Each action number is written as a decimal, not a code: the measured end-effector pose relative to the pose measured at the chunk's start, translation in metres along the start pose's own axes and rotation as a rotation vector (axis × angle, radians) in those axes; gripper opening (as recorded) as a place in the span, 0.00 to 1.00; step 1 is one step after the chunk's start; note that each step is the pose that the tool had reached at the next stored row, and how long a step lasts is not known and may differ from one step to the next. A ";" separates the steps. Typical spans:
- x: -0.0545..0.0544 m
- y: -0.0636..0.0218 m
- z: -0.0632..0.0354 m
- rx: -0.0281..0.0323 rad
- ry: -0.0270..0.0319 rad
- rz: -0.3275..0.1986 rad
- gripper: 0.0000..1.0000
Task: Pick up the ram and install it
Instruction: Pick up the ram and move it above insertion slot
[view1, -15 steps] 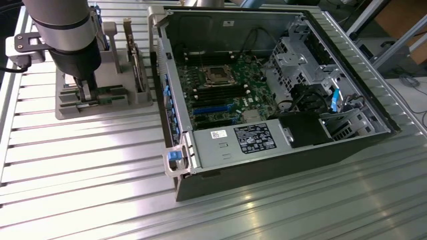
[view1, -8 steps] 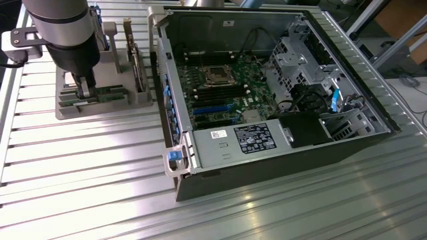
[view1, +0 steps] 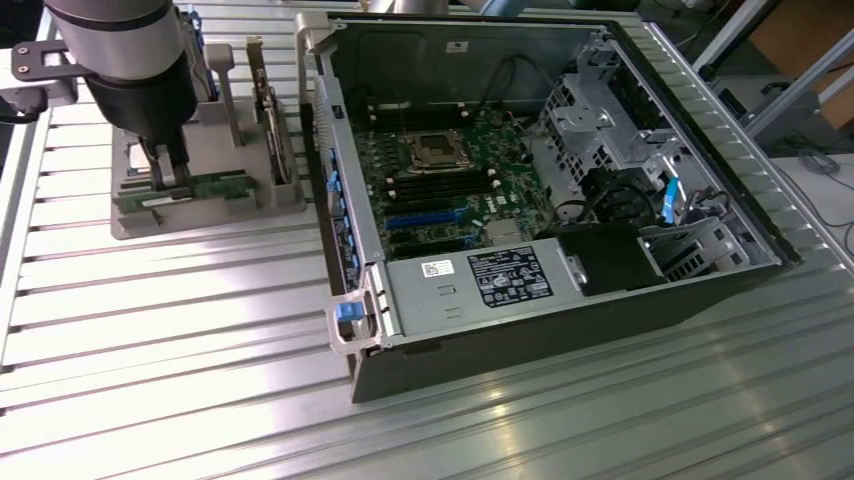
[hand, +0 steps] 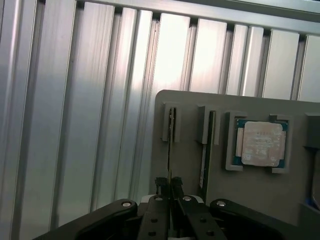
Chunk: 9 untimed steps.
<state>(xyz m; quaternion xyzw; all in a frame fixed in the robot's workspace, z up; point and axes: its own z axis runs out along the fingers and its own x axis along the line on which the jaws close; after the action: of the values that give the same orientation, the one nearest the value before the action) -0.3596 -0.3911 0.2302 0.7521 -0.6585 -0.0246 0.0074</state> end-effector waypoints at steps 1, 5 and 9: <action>0.000 0.0001 -0.0016 0.0000 -0.0001 0.000 0.13; 0.000 0.0003 -0.0072 0.0000 0.0000 0.001 0.13; 0.000 0.0005 -0.0110 0.0000 -0.0001 0.002 0.13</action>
<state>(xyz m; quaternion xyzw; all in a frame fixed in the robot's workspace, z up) -0.3596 -0.3911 0.2412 0.7516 -0.6592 -0.0246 0.0074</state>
